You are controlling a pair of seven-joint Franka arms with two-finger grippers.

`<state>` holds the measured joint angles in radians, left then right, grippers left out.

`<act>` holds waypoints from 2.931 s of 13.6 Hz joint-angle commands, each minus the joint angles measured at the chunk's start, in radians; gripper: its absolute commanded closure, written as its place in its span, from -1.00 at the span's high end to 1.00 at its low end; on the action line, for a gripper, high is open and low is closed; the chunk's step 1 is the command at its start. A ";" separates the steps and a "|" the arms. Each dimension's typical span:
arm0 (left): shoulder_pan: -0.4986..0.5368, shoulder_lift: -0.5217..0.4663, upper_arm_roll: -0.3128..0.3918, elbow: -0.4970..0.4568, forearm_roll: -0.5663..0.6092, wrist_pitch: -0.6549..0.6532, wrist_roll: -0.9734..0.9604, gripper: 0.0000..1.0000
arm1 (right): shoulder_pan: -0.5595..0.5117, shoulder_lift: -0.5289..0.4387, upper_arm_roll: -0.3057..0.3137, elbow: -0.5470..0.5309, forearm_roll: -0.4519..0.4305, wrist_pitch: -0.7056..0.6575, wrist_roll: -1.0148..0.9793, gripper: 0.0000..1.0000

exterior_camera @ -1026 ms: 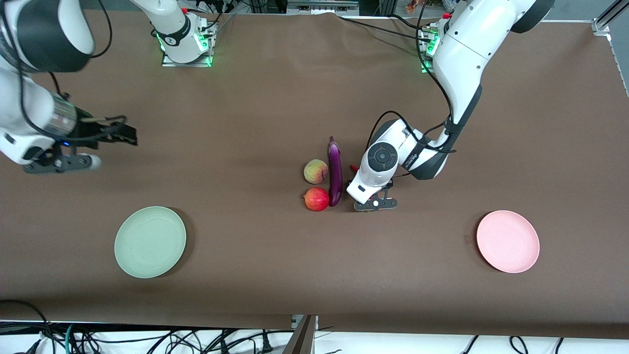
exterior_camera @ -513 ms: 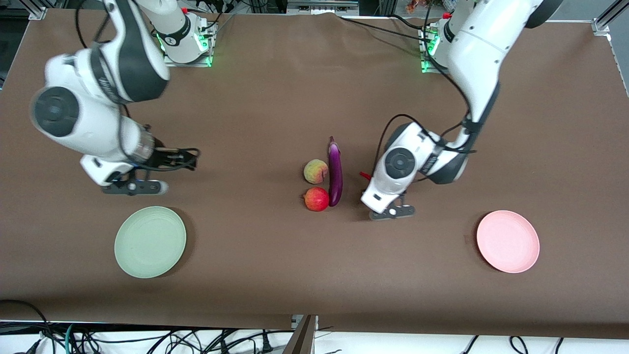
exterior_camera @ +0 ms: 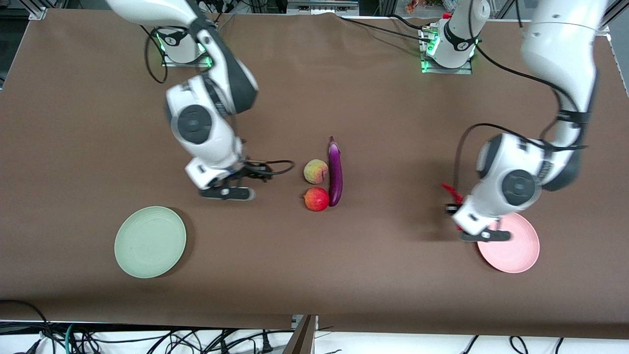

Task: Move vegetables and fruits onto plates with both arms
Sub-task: 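Carry the chili to the pink plate while the right gripper reaches the peach, then release the chili on the pink plate while the right gripper grasps the peach, then carry the peach to the green plate while the left gripper reaches the eggplant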

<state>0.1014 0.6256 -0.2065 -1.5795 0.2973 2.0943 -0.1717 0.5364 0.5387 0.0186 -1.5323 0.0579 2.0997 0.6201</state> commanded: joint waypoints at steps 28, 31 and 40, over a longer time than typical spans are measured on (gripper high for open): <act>0.152 -0.073 -0.037 0.253 -0.076 -0.310 0.383 1.00 | 0.234 0.264 -0.011 0.047 0.008 0.352 0.213 -0.37; 0.149 -0.151 -0.040 0.254 -0.104 -0.381 0.362 1.00 | 0.185 0.198 -0.017 0.052 0.002 0.253 0.190 -0.37; 0.133 -0.199 -0.342 0.146 -0.231 -0.510 -0.068 1.00 | -0.146 0.058 -0.083 0.052 -0.007 0.014 -0.431 -0.35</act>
<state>0.2418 0.4283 -0.4888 -1.3752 0.0802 1.5463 -0.1357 0.4400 0.6146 -0.0386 -1.4594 0.0553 2.1219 0.3097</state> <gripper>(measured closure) 0.000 0.229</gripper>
